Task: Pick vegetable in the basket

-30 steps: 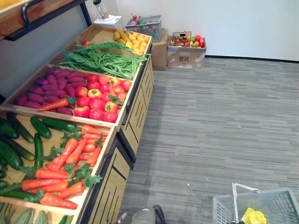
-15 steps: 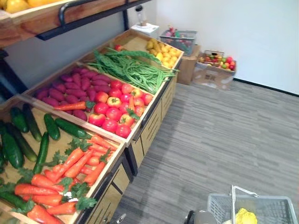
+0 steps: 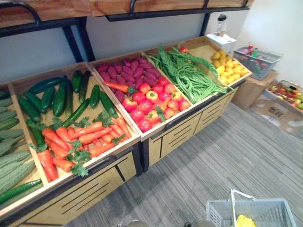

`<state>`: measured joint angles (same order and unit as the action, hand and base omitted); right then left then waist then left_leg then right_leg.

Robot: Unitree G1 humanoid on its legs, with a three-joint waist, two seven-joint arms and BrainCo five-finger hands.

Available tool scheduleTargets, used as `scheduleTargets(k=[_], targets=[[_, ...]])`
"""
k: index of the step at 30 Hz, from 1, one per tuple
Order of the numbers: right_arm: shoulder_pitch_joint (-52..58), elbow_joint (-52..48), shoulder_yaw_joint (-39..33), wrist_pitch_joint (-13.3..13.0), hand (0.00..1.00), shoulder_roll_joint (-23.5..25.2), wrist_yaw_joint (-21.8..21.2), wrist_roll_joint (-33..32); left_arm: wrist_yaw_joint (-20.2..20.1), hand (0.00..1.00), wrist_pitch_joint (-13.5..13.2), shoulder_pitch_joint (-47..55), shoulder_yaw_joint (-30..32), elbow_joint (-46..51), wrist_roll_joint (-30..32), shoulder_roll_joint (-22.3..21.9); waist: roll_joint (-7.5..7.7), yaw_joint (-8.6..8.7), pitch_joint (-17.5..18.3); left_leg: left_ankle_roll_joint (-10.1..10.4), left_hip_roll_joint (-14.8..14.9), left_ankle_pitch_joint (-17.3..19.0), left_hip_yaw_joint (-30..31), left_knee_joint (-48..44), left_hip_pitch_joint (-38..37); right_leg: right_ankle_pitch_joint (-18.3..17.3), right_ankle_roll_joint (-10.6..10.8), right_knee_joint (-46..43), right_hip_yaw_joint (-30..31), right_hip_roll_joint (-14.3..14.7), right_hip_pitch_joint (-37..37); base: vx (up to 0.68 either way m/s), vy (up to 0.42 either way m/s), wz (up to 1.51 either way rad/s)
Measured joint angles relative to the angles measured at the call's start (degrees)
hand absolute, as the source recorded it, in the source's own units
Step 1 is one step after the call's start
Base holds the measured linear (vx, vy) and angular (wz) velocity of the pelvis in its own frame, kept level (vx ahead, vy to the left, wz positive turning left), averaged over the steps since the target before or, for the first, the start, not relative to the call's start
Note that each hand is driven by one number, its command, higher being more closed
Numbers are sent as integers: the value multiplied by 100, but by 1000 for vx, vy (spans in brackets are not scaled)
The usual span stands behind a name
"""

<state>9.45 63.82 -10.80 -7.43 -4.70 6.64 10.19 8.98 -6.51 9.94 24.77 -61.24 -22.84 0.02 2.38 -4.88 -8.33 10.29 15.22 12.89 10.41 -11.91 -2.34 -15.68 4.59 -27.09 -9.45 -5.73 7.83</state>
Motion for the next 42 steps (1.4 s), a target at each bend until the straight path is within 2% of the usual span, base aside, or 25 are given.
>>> scheduleTargets(k=[3, 4, 6, 9, 10, 14, 15, 17, 20, 23, 27, 33, 35, 37, 38, 39, 40, 42], targets=[[-167, 34, 113, 120, 100, -129, -159, 103, 18, 0, 3, 41, 1, 25, -261, -84, -42, 24, 34, -100, 3, -856, -248, 446, 142, -1, -72, 203, -420, -85, -142, 107, -263, 65], [-190, 59, 111, 143, 100, -136, -161, 100, 16, 0, 0, 51, -37, 20, -277, -81, -84, 40, 53, -121, 6, -1005, -343, 505, 181, 13, -96, 254, -551, -103, -213, 101, -192, 104], [-243, 256, 80, 167, 100, -158, -163, 23, 24, 0, -56, 53, -308, 14, -260, 23, -72, 147, 33, -167, -22, -1475, -893, 700, 306, 62, -178, 542, -1104, -196, -531, 85, -166, 132], [-226, 271, -8, 167, 100, -168, -115, -22, 66, 0, -58, 55, -502, 1, -178, 97, -77, 177, 25, -302, -141, -1680, -1538, 912, 326, 63, -180, 625, -1501, -314, -712, 11, -52, 94], [-206, 269, -12, 143, 100, -189, -75, -37, 73, 0, -56, 60, -576, -54, -133, 142, -77, 191, 26, -419, -226, -1797, -1672, 1117, 312, 63, -179, 627, -1583, -342, -736, -40, 37, 77], [-257, 245, -16, 83, 100, -226, -65, -57, 17, 0, -116, 40, -727, -161, -105, 235, -143, 233, -2, -466, -369, -1827, -1614, 1565, 266, 114, -91, 699, -1493, -384, -707, -79, 124, 38], [-269, 233, 0, 70, 100, -192, -70, -56, -24, 0, -163, 63, -784, -195, -106, 242, -96, 231, -42, -448, -400, -1843, -1651, 1611, 214, 142, -45, 769, -1380, -381, -710, -101, 117, -8], [-240, 230, 1, 33, 100, -143, -79, -56, -46, 0, -226, 66, -844, -250, -111, 273, -121, 240, -69, -378, -433, -1890, -1766, 1719, 198, 156, 11, 897, -1157, -336, -704, -103, 99, -14], [-194, 226, -21, -16, 100, -142, -70, -136, -62, 0, -300, 69, -894, -256, -111, 280, -142, 310, -78, -373, -563, -1895, -1802, 1767, 202, 198, 89, 1015, -783, -311, -682, -39, 89, -2], [-137, 230, -65, -20, 100, -153, -70, -162, -77, 0, -300, 48, -938, -256, -111, 282, -149, 309, -79, -366, -634, -1889, -1934, 1770, 197, 259, 165, 1124, -489, -302, -611, 44, 66, -13], [-139, 235, -119, -22, 100, -112, -81, -164, -133, 0, -297, -12, -992, -274, -112, 298, -176, 317, -123, -355, -679, -1914, -2064, 1768, 189, 521, 185, 1367, -313, -287, -627, 77, 36, -20], [-141, 255, -112, -17, 100, -113, -91, -165, -25, 0, -309, -127, -994, -398, -60, 360, -208, 324, -151, -343, -646, -1905, -2079, 1778, 100, 633, 179, 1608, -324, -210, -846, 79, -16, -2], [-155, 254, -106, -17, 100, -123, -97, -164, 142, 0, -490, -144, -1022, -398, 137, 351, -208, 326, -153, -339, -630, -1902, -2085, 1780, 101, 641, 171, 1628, -323, -191, -851, 0, 0, 0], [-166, 251, -103, -15, 100, -165, -101, -165, 560, 0, -832, -250, -1101, -310, 601, 351, -201, 333, -157, -331, -602, -1896, -2096, 1781, 94, 683, 158, 1716, -318, -157, -883, 0, 0, 0], [-173, 250, -101, -11, 100, -167, -107, -166, 677, 0, -913, -274, -1101, -231, 656, 350, -195, 334, -161, -330, -595, -1895, -2099, 1781, 89, 697, 155, 1733, -316, -149, -895, -39, 4, -2], [-181, 239, -97, 7, 100, -177, -135, -171, 1019, 0, -1090, -328, -1102, 37, 854, 350, -186, 339, -167, -330, -585, -1895, -2102, 1781, 81, 726, 153, 1783, -313, -135, -910, -46, 8, -3], [-182, 230, -79, 16, 100, -188, -151, -172, 1195, 0, -1176, -351, -1099, 231, 944, 350, -184, 338, -167, -330, -581, -1894, -2108, 1781, 80, 745, 153, 1810, -306, -127, -910, -54, 15, -6], [-200, 182, 22, 98, 100, -254, -197, -184, 2008, 0, -1504, -478, -1096, 1250, 1481, 379, -198, 341, -180, -332, -582, -1894, -2131, 1781, 99, 793, 161, 1890, -274, -122, -905, -54, 24, -7]])
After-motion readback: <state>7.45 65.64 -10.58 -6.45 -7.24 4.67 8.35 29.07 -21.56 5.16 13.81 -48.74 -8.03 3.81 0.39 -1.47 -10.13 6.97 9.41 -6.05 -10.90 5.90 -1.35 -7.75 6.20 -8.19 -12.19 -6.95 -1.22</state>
